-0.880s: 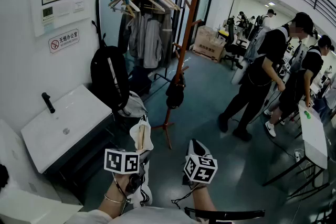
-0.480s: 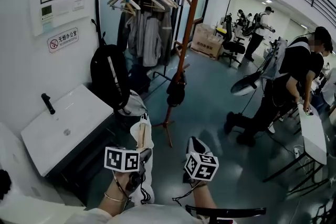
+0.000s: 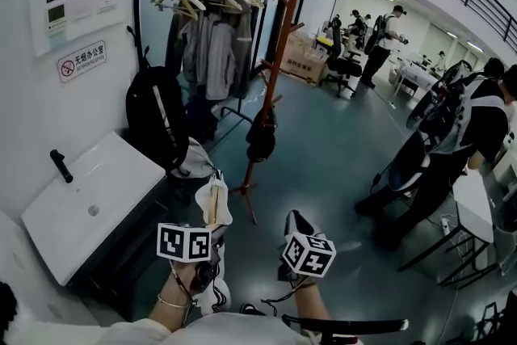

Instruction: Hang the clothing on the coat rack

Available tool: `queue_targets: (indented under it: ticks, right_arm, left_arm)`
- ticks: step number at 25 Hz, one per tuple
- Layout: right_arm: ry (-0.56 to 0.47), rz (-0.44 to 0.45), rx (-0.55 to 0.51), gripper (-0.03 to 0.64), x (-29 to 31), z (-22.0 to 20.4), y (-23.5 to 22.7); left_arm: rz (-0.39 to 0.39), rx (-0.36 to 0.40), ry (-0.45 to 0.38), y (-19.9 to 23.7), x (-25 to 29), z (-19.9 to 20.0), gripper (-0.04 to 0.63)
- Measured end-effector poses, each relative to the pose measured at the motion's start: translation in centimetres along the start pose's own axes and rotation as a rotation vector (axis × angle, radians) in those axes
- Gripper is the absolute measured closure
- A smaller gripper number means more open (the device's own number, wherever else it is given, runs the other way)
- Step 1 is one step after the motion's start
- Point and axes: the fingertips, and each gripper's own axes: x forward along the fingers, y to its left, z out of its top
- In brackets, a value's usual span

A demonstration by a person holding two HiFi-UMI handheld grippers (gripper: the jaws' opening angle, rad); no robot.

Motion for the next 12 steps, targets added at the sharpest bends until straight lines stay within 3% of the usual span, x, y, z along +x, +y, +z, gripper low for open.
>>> queue_targets:
  ticks: [7,12]
  right_arm:
    - [0.012,-0.022,0.012,0.594,-0.1,-1.3,-1.5]
    - [0.02,-0.036,0.028,0.594,4.2,-0.7,-2.1]
  left_arm:
    - [0.011,-0.01,0.01,0.7,1.0,-0.6,0.578]
    - [0.02,-0.022,0.021,3.4,3.0,1.3,0.578]
